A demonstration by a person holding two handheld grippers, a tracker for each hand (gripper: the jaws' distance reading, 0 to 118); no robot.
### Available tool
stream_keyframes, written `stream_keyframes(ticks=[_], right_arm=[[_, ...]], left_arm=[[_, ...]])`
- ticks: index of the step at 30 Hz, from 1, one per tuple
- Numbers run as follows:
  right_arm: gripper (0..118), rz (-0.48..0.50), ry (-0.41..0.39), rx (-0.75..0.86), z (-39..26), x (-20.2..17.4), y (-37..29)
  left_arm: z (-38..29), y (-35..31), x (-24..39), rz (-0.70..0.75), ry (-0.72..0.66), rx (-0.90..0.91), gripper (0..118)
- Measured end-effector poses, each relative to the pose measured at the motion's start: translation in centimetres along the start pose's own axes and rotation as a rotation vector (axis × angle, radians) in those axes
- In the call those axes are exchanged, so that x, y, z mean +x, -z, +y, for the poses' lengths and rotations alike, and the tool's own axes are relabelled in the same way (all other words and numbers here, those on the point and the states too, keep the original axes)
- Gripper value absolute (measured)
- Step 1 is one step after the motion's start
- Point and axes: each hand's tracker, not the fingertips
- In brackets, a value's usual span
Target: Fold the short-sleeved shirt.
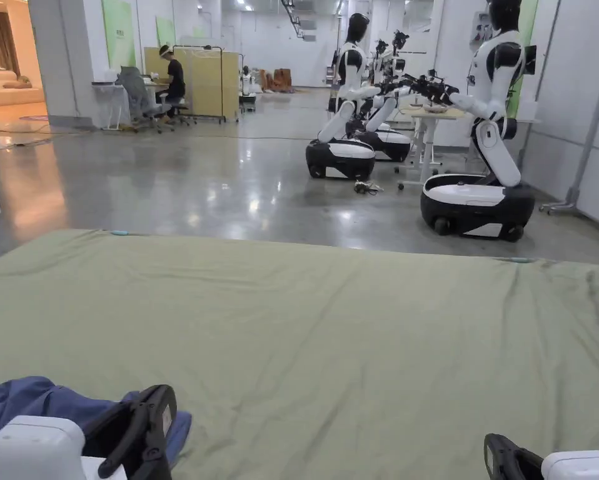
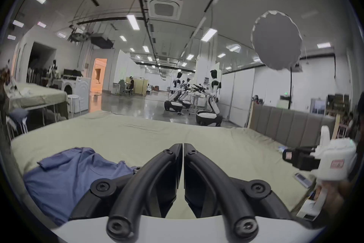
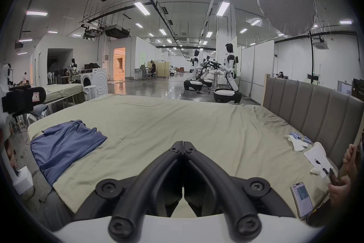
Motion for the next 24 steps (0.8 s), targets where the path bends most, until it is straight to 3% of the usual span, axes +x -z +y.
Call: stream_keyframes(ticks=[5, 8, 15, 24], right_arm=[[0, -0.003, 0.001, -0.001, 0.0, 0.2, -0.1], [0, -0.017, 0.000, 0.008, 0.3, 0.4, -0.3], [0, -0.043, 0.063, -0.017, 0.2, 2.1, -0.4], [0, -0.038, 0.026, -0.022, 0.1, 1.6, -0.3]], left_arm=[[0.3, 0.5, 0.4, 0.066, 0.118, -0.056, 5], [0.5, 0.4, 0.5, 0.076, 0.114, -0.066, 5], [0.4, 0.9, 0.6, 0.106, 0.188, -0.097, 5], [0.2, 1.2, 1.7, 0.049, 0.203, -0.108, 5]])
